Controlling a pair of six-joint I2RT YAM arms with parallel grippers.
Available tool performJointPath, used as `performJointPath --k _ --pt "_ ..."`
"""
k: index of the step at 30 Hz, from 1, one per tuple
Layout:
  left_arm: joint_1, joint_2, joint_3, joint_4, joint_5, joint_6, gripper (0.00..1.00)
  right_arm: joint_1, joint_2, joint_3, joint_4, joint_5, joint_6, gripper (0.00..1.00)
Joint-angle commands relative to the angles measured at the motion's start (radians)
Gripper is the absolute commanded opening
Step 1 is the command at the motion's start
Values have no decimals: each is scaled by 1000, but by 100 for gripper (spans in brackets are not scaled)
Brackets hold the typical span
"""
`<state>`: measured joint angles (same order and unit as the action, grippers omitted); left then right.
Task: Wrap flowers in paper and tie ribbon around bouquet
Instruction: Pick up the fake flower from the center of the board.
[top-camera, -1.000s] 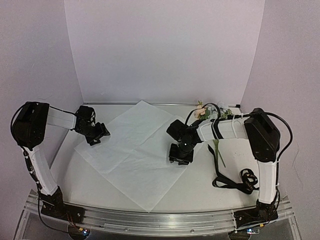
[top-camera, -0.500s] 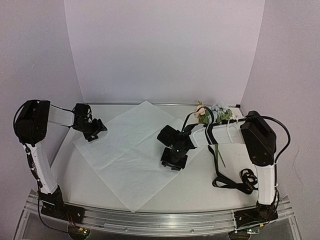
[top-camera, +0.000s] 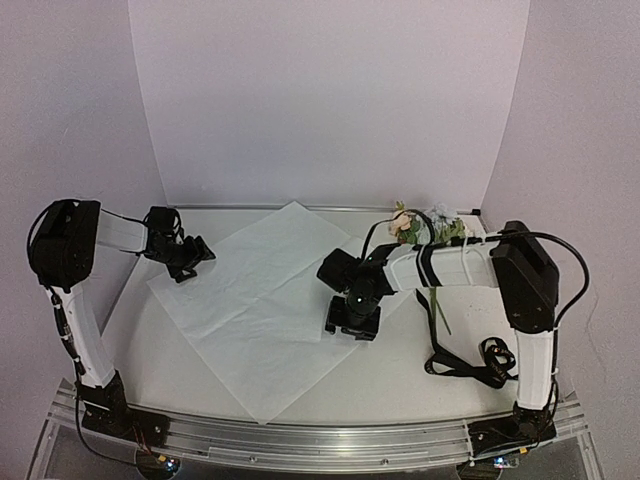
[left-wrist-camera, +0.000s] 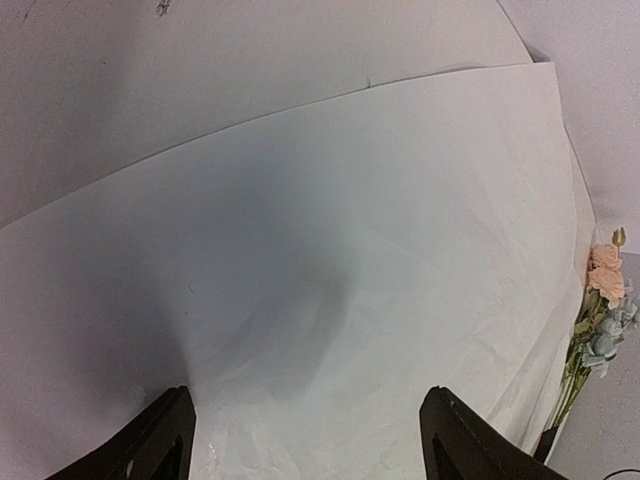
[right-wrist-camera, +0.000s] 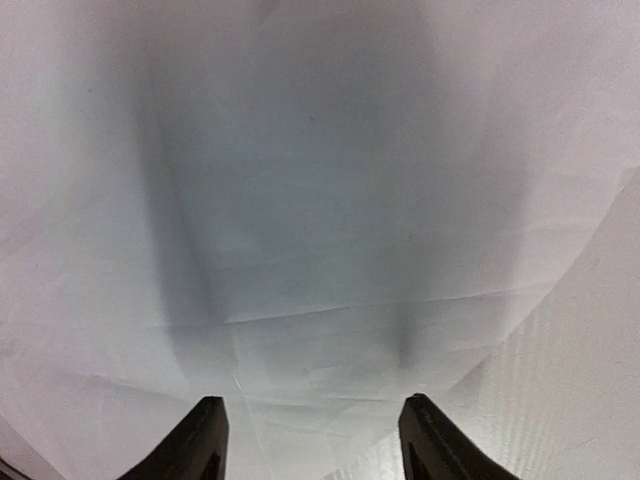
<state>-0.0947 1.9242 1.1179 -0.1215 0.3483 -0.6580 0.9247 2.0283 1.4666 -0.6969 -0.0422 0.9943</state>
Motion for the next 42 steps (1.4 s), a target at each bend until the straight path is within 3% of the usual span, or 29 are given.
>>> performJointPath --k 1,8,18,33,42 --pt "-37 -97 14 -64 13 -20 83 -110 -167 10 -106 31 -232 74" --pt "-147 -212 10 -119 4 -4 83 -307 -236 -83 -123 -23 -453 79" --pt "-250 -304 -14 -116 27 -8 83 -519 -150 -15 -202 3 -656 78" --pt "-253 -312 33 -126 37 -34 81 -661 97 156 -249 -140 -572 67" --pt "-258 -269 92 -125 51 -63 80 -671 232 352 -504 -130 -517 46"
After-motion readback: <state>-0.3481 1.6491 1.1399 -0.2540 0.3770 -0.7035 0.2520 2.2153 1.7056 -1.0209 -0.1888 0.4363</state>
